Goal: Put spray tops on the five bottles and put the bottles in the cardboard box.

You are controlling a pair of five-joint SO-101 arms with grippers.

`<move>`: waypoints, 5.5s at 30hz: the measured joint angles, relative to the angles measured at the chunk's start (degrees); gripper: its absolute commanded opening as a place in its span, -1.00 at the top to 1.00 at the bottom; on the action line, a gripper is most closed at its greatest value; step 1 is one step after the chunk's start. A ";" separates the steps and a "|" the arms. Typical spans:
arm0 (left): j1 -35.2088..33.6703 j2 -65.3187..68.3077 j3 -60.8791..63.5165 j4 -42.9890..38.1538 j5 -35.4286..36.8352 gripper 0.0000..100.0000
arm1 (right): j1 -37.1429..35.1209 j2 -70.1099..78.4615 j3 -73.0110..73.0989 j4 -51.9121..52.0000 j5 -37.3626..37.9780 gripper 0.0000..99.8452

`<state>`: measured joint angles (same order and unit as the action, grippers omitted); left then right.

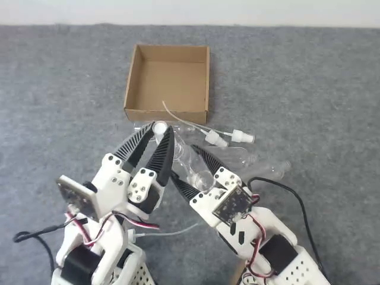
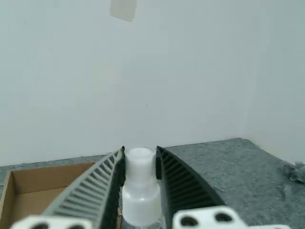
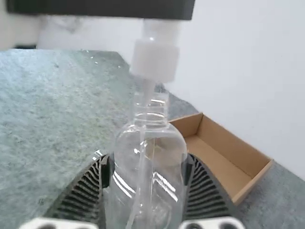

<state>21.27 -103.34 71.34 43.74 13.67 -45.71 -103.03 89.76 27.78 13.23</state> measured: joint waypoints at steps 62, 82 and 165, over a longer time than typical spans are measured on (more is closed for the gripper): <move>16.00 -0.18 0.09 8.88 -9.49 0.83 | 3.96 0.00 0.00 -1.76 -2.81 0.99; 4.75 -0.18 -7.47 10.99 -6.77 0.83 | 6.59 0.00 0.00 -1.76 -2.90 0.99; 6.24 -0.26 8.00 -2.11 -8.53 0.84 | 2.37 0.09 0.18 2.81 -3.08 0.99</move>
<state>27.52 -103.60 79.34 41.63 5.14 -43.34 -102.95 89.93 30.59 10.15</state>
